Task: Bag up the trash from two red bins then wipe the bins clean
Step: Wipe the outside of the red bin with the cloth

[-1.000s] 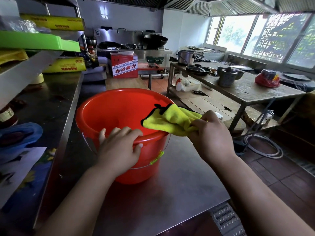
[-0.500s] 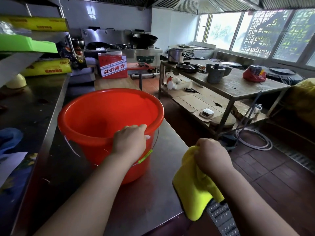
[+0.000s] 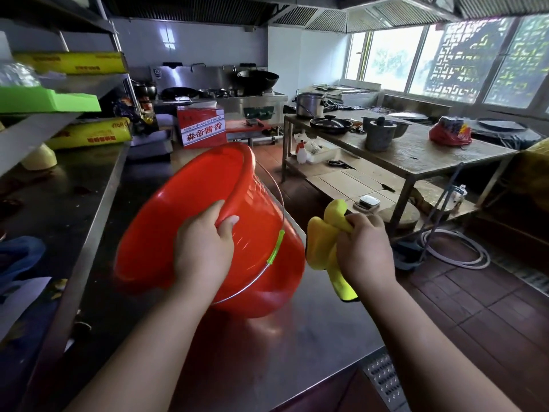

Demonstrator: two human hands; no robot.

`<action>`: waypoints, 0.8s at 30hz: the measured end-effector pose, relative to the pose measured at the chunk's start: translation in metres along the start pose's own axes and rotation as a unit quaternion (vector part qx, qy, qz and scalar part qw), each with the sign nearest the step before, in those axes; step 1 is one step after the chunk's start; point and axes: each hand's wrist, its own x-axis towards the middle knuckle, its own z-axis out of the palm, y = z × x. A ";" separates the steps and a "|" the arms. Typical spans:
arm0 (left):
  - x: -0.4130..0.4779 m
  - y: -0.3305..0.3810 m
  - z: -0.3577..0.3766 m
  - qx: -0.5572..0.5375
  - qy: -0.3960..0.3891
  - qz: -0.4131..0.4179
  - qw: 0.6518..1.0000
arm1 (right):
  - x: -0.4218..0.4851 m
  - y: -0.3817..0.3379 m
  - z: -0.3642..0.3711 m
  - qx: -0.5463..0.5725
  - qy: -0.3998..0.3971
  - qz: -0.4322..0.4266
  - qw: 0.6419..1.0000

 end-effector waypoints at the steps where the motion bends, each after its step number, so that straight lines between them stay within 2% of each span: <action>1: -0.001 0.000 0.000 -0.024 0.007 -0.018 1.000 | 0.001 -0.005 0.002 0.014 -0.005 -0.013 1.000; 5: -0.008 -0.003 0.008 -0.112 0.018 -0.065 0.991 | -0.002 -0.018 0.018 0.022 -0.042 -0.062 0.997; 10: -0.021 -0.007 0.017 -0.190 -0.003 -0.094 0.977 | -0.009 -0.014 0.039 0.023 -0.060 -0.073 0.995; 20: -0.013 -0.031 0.018 -0.224 -0.043 -0.126 0.965 | -0.012 -0.012 0.061 0.040 -0.099 -0.095 0.990; 24: -0.010 -0.049 0.019 -0.233 -0.062 -0.180 0.954 | -0.015 -0.016 0.070 0.044 -0.113 -0.099 0.988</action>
